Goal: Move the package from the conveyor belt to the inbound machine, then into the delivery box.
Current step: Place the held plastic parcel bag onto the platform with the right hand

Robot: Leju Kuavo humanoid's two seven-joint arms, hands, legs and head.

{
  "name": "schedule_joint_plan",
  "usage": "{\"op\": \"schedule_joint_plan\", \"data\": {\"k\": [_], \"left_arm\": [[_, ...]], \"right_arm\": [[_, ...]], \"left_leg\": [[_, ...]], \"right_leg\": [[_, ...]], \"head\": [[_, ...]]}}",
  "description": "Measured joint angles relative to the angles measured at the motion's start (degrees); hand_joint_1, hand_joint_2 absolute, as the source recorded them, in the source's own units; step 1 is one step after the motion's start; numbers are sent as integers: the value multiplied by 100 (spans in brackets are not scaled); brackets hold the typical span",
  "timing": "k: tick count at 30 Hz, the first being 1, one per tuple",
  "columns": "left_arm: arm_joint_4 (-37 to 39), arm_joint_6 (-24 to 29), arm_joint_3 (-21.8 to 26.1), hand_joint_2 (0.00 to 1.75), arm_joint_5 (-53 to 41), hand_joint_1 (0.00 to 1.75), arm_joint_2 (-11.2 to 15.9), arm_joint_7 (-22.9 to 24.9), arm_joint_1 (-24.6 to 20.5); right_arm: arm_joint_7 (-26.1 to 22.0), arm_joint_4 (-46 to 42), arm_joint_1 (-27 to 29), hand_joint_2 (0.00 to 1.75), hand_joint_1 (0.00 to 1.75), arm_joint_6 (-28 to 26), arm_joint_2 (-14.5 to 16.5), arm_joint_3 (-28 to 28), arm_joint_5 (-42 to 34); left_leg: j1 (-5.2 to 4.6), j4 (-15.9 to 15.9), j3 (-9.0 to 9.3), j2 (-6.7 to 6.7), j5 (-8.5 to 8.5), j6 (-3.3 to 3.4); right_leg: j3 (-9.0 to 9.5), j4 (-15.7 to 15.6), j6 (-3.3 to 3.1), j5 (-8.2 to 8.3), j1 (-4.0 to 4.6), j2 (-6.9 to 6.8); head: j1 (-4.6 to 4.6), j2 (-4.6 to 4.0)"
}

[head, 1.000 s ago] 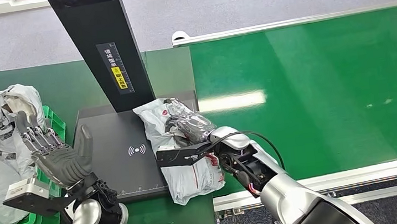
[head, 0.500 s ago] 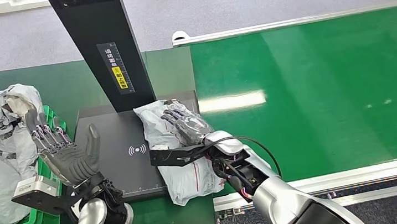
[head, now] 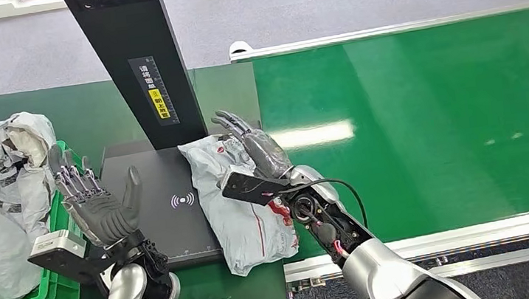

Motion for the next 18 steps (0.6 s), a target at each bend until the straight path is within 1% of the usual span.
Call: {"op": "schedule_joint_plan", "data": {"k": [5,9,11,13,14,16,18], "left_arm": [[238,-401,38,175,83,0,13,-1,-26],[633,-1113,-13,175,3,0,67,26,-28],[894,-1288,-102,175,-267,0,113,118,-44],[1131,-1246,-212,175,-776,0,171,389,-95],[1249,-1181,-285,175,-1194,0,210,617,-132],[1489,-1082,-464,175,-2291,0,311,1150,-217],[1717,-1149,-617,175,-3264,0,394,1593,-311]], "right_arm": [[-163,-1456,695,175,0,667,-107,-218,-782],[-248,-2611,1262,175,0,917,-327,-355,-1167],[-191,-3160,1538,175,0,966,-452,-444,-1269],[-39,-3571,1785,175,0,905,-555,-573,-1288],[52,-3718,1912,175,0,848,-598,-667,-1286],[183,-3881,2185,175,0,772,-669,-943,-1295],[213,-3918,2454,175,0,825,-724,-1290,-1319]], "left_leg": [[0,0,-4,-1,-1,0],[-2,0,-6,-1,-2,0],[-2,0,-6,0,-2,0],[-3,0,-6,0,-3,0],[-3,0,-5,-1,-3,0],[-2,0,-5,-5,-3,0],[-2,0,-6,-5,-3,0]], "right_leg": [[-4,-1,0,-1,0,-2],[-6,-3,0,-1,-2,-2],[-7,-3,0,-1,-2,-1],[-7,-5,0,-1,-3,-1],[-7,-5,0,-1,-2,-2],[-5,-6,0,-1,-2,-4],[-4,-5,0,0,-2,-3]], "head": [[-1,0],[0,0],[-1,0],[-1,0],[-1,0],[-2,0],[-1,0]]}}
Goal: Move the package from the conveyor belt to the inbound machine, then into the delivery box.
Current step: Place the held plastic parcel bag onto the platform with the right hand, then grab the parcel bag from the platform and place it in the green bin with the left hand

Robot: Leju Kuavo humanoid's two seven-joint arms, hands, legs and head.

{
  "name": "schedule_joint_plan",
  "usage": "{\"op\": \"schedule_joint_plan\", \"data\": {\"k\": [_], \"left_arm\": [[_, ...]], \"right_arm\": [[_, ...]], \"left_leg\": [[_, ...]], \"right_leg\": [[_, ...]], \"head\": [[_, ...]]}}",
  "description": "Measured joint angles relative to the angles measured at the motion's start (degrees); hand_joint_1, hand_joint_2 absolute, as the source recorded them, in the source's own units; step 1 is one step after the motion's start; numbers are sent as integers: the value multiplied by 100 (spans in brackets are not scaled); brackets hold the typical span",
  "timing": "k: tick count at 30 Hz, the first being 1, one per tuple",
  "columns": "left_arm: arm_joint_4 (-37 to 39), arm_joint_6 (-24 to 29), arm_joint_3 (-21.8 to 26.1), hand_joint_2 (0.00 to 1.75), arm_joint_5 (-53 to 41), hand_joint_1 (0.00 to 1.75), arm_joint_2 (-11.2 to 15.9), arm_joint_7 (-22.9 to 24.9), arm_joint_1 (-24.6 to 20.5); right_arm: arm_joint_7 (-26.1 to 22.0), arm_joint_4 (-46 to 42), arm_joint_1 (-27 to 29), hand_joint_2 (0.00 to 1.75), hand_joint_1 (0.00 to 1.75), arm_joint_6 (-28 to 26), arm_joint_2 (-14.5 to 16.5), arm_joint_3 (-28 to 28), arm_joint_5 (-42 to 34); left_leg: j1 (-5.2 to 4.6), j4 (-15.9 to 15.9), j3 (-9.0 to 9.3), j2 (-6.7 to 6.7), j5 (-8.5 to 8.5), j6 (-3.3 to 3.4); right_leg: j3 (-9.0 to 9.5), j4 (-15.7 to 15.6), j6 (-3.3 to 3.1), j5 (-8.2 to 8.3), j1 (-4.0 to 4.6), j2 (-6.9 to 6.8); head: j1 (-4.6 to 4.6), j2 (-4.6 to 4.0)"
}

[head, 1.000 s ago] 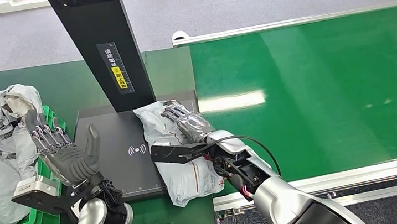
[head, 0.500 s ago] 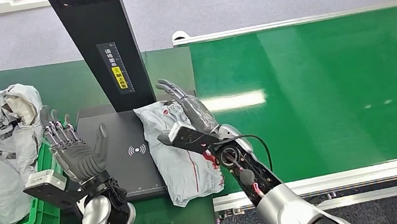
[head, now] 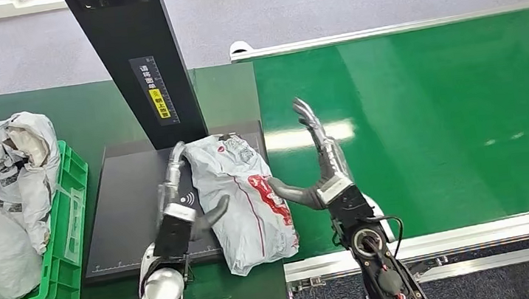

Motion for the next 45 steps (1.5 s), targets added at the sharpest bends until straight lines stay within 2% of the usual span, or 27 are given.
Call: {"op": "schedule_joint_plan", "data": {"k": [4,8,10,16,18,20,22,27,31,39,41,45], "left_arm": [[339,-175,-130,175,-649,0,72,285,-171],[506,-236,-145,175,-800,0,94,311,-236],[579,-247,-180,175,-1067,0,100,470,-282],[1118,-371,-574,175,-3099,0,108,1705,-679],[1366,-498,-679,175,-3443,70,89,1830,-851],[1606,-605,-722,175,-3465,158,58,1703,-986],[1791,-622,-724,175,-3333,175,32,1498,-1066],[1884,-560,-723,175,-3269,175,21,1374,-1100],[2076,-236,-701,175,-3130,175,-14,1094,-1117],[2101,-222,-682,175,-2996,175,-22,928,-1114],[2068,35,-645,175,-2765,175,-45,633,-1085],[1593,1179,-458,175,-1635,175,-105,-765,-900]], "right_arm": [[-20,-24,356,175,0,160,-62,-506,3],[6,-79,485,175,0,199,-67,-740,56],[56,-102,526,175,0,199,-68,-815,49],[375,-102,639,175,0,175,-61,-1035,265],[519,-60,649,175,0,176,-43,-1068,443],[719,18,647,87,0,201,-13,-1103,573],[909,123,640,0,0,248,19,-1151,640],[1003,199,632,0,0,295,37,-1187,661],[1122,590,491,0,0,515,74,-1358,680],[1121,791,407,0,0,560,100,-1458,691],[1116,825,397,0,0,587,105,-1475,704],[1092,879,386,0,0,614,127,-1486,689]], "left_leg": [[0,0,-1,7,0,0],[1,0,-1,6,0,0],[1,0,-1,6,0,0],[0,0,-2,3,0,0],[-1,0,0,3,1,0],[0,0,2,2,1,0],[0,0,2,2,1,0],[0,0,2,2,1,0],[0,0,1,2,1,0],[0,0,0,2,1,0],[0,0,-1,2,1,0],[0,0,-3,3,1,0]], "right_leg": [[-2,1,0,1,0,5],[-4,1,0,0,1,4],[-5,1,0,0,1,4],[1,1,0,1,-1,1],[3,1,0,1,-1,1],[6,1,0,1,-1,0],[7,1,0,1,0,0],[7,1,0,1,0,0],[5,2,0,1,0,0],[2,2,0,1,0,1],[2,2,0,1,0,1],[1,3,0,1,0,1]], "head": [[-1,0],[-1,0],[-1,0],[1,0],[0,0],[-1,0],[-1,0],[-1,0],[-1,0],[-1,0],[-1,0],[-1,0]]}}
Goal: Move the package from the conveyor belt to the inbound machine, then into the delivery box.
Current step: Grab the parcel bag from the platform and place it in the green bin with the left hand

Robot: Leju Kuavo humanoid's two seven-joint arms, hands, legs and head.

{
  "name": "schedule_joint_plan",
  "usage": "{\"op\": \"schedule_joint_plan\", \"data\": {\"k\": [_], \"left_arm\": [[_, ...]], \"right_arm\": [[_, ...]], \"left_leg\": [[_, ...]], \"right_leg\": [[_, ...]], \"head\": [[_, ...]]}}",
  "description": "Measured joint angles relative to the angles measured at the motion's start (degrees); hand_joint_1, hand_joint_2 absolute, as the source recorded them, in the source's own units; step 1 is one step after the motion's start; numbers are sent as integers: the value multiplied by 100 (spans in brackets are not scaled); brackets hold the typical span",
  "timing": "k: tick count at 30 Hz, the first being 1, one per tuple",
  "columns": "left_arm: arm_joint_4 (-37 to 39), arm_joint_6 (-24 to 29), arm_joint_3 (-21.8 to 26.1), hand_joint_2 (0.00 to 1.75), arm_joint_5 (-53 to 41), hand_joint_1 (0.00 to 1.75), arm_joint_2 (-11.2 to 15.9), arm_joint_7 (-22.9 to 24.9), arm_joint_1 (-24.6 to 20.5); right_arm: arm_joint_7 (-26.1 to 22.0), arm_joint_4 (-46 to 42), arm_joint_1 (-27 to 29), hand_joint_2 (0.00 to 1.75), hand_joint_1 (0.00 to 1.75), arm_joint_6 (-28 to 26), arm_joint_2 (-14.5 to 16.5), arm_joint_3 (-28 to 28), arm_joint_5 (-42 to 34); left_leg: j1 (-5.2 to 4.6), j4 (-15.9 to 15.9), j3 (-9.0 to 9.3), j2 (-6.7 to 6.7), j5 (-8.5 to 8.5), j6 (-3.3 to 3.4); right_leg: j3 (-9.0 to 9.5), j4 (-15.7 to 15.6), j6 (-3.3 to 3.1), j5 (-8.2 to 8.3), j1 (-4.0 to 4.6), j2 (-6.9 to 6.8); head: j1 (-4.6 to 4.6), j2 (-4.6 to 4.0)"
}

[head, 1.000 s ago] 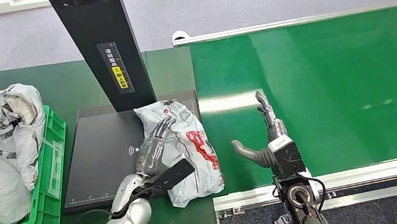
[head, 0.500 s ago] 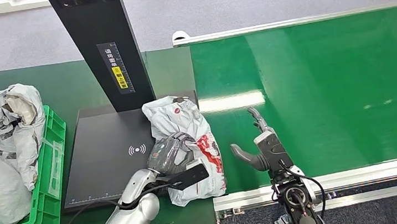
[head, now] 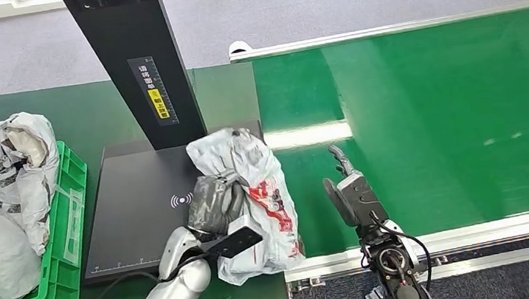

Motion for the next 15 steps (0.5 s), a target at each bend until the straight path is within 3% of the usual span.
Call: {"op": "schedule_joint_plan", "data": {"k": [4,15], "left_arm": [[-810,737,131,175,1050,175,0,-722,243],[-3912,904,807,175,750,175,-194,-812,1004]], "right_arm": [[-102,112,-48,0,0,-26,18,-1,-91],[-421,594,-214,0,0,-220,10,59,-391]], "left_leg": [[0,0,-3,0,0,0],[0,0,-5,-1,0,0]], "right_leg": [[-1,0,0,0,0,0],[-3,0,0,0,0,-1]], "head": [[-1,0],[0,0]]}}
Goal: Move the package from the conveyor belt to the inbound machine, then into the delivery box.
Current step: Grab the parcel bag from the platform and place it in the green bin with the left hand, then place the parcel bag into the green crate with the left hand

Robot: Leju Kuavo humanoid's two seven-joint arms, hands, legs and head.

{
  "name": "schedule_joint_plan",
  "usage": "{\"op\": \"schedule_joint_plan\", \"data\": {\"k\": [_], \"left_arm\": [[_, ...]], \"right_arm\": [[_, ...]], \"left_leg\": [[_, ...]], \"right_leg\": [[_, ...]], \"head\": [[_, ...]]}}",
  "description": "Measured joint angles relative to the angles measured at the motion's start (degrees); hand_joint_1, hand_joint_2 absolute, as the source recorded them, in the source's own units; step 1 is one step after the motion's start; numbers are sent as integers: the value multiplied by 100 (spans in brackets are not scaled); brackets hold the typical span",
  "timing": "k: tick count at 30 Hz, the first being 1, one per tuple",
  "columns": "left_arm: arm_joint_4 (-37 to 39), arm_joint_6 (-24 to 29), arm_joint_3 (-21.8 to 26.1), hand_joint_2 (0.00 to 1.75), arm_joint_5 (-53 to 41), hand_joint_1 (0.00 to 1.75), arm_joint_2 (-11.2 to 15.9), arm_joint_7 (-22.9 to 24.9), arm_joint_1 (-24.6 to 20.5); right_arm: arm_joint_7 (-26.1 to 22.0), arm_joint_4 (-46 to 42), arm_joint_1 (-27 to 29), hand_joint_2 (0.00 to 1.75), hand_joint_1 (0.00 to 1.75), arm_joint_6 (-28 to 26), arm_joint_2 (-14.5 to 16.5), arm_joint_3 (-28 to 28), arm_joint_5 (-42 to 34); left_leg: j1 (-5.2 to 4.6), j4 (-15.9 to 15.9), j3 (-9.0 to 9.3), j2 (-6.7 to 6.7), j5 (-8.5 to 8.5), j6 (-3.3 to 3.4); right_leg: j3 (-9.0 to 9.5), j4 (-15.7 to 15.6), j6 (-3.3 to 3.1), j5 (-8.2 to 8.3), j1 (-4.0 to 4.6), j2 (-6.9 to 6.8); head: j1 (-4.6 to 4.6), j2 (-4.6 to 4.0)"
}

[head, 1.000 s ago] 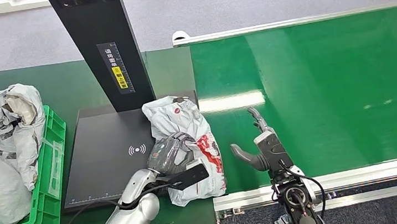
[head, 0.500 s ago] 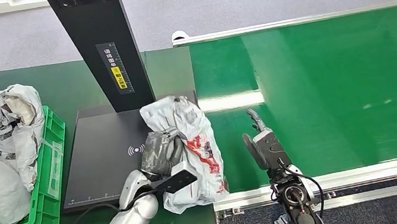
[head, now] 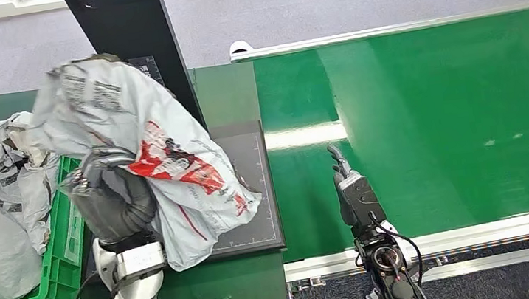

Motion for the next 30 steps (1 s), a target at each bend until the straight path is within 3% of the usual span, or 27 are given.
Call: {"op": "schedule_joint_plan", "data": {"k": [6,9,12,16,21,24,27,30], "left_arm": [[-1230,2,634,175,221,175,-148,0,116],[-1976,5,1383,175,121,175,-194,0,104],[-2460,7,2356,175,-676,175,-172,0,26],[-2647,2,3510,175,-1475,175,-77,2,-114],[-2656,3,4194,175,-1656,175,5,10,-191],[-2010,-3,4683,175,-2133,175,118,88,-288],[-817,-21,5185,175,-2893,175,288,825,-331],[222,-112,5181,175,-3194,175,600,2432,-201]], "right_arm": [[-61,95,-17,0,0,48,-10,10,-254],[-101,111,31,0,0,38,-43,17,-391],[-101,26,185,0,0,-39,-102,15,-481],[-76,-205,413,0,0,-91,-175,7,-490],[-32,-359,519,0,0,-118,-220,4,-481],[79,-489,578,0,0,-122,-241,-4,-438],[192,-636,607,0,0,3,-246,-38,-279],[256,-730,616,0,0,110,-244,-99,-125]], "left_leg": [[1,-1,-1,1,0,0],[2,-1,0,2,0,0],[2,-2,0,0,0,-1],[2,-3,1,4,-1,-1],[0,-2,4,3,0,-1],[-1,-2,8,2,0,-1],[1,-4,11,18,0,-2],[3,-4,13,32,1,-3]], "right_leg": [[-1,1,0,0,1,1],[-3,1,-1,-1,2,1],[-2,1,-2,-3,2,0],[-3,1,-3,-3,2,3],[1,0,-2,-3,0,1],[1,-1,-2,-3,-1,1],[-2,1,-7,1,2,15],[-7,3,-10,4,4,28]], "head": [[0,0],[-1,0],[1,0],[1,0],[1,0],[1,0],[3,0],[1,0]]}}
